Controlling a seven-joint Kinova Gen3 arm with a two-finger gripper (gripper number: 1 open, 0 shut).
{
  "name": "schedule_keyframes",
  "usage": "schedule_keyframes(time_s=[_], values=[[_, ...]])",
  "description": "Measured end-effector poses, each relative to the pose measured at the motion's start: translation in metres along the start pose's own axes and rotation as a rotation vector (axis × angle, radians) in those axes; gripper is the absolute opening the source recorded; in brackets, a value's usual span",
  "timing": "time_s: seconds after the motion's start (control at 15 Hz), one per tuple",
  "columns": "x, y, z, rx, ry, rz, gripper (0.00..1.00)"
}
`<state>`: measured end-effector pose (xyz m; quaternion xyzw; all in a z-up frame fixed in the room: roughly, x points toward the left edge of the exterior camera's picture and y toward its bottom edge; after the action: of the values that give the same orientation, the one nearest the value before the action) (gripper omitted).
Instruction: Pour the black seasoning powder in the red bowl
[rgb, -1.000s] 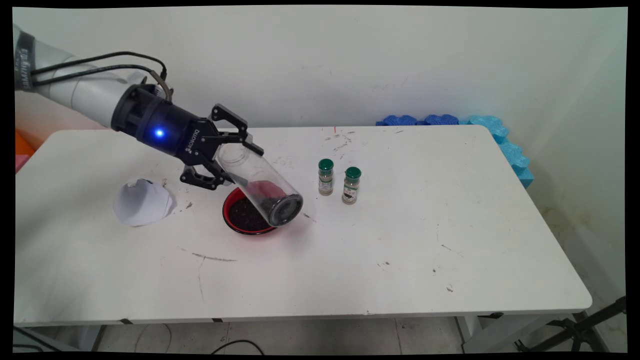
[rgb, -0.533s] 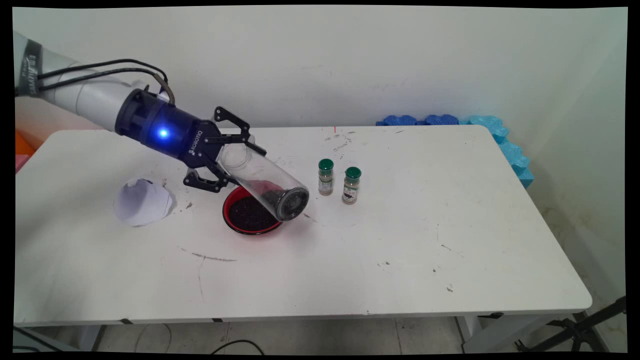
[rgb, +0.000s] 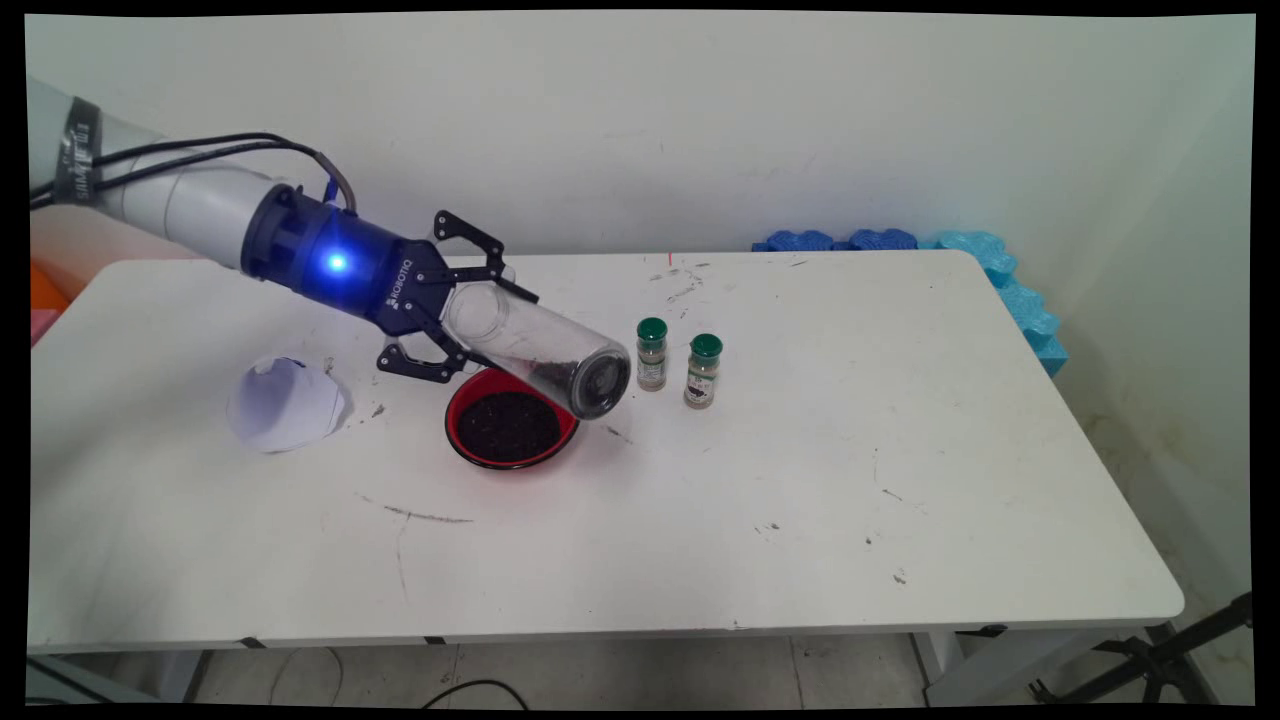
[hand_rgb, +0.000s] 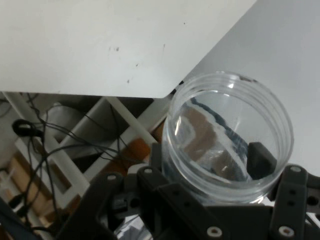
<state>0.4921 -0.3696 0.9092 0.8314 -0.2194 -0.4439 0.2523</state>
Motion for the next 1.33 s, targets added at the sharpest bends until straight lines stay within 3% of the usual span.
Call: schedule_keyframes(time_s=[0.8, 1.33], values=[[0.011, -0.007, 0.009, -0.052, -0.038, -0.205, 0.0], [0.018, -0.011, 0.018, -0.078, -0.055, -0.292, 0.0]])
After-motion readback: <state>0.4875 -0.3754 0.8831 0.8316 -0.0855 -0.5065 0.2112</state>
